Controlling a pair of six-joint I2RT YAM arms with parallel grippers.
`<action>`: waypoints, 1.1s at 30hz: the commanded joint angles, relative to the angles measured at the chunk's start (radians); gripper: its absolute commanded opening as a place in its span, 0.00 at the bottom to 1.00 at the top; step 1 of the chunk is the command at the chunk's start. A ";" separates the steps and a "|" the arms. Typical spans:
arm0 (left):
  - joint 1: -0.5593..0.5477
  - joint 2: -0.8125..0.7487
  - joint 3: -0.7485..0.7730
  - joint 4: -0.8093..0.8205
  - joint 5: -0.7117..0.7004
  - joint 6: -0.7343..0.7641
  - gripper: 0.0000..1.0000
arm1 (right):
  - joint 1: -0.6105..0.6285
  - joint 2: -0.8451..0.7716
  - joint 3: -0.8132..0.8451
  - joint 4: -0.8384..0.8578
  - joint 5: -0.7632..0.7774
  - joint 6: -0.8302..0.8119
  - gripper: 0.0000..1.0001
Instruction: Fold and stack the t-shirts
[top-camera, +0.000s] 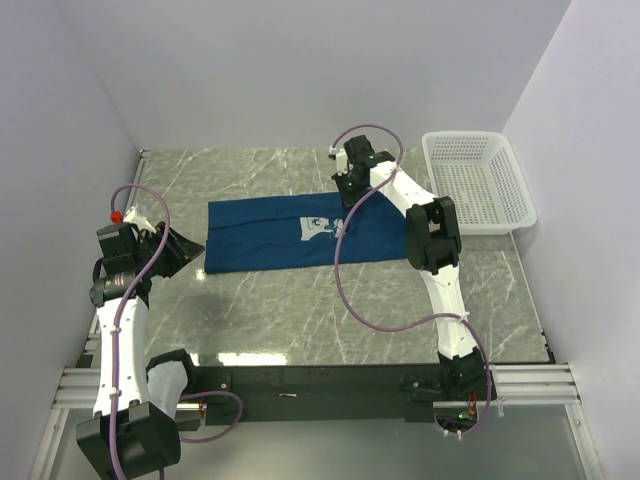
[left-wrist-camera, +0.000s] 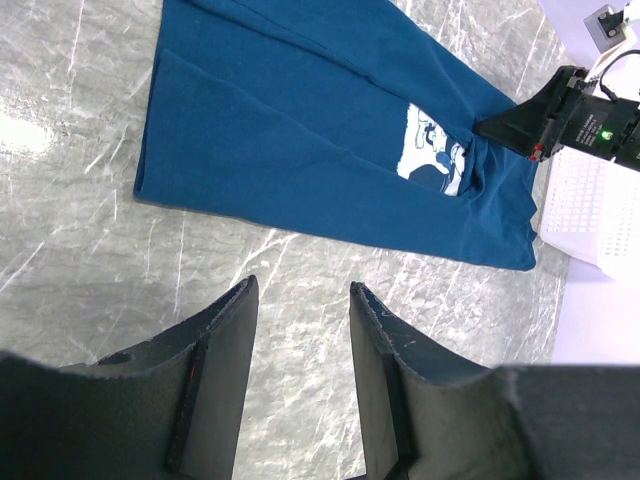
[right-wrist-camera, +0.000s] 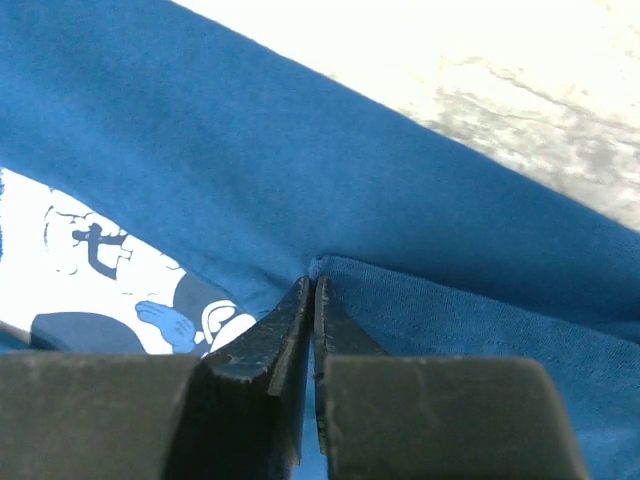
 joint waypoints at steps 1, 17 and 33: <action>0.005 0.000 0.000 0.032 0.019 0.018 0.48 | 0.013 -0.072 0.034 0.002 -0.046 -0.003 0.09; 0.000 0.050 -0.018 0.056 0.069 0.007 0.50 | 0.002 -0.450 -0.206 -0.094 -0.536 -0.517 0.65; -0.540 0.864 0.561 0.172 0.003 0.419 0.71 | -0.289 -1.372 -1.192 0.219 -0.935 -0.528 0.89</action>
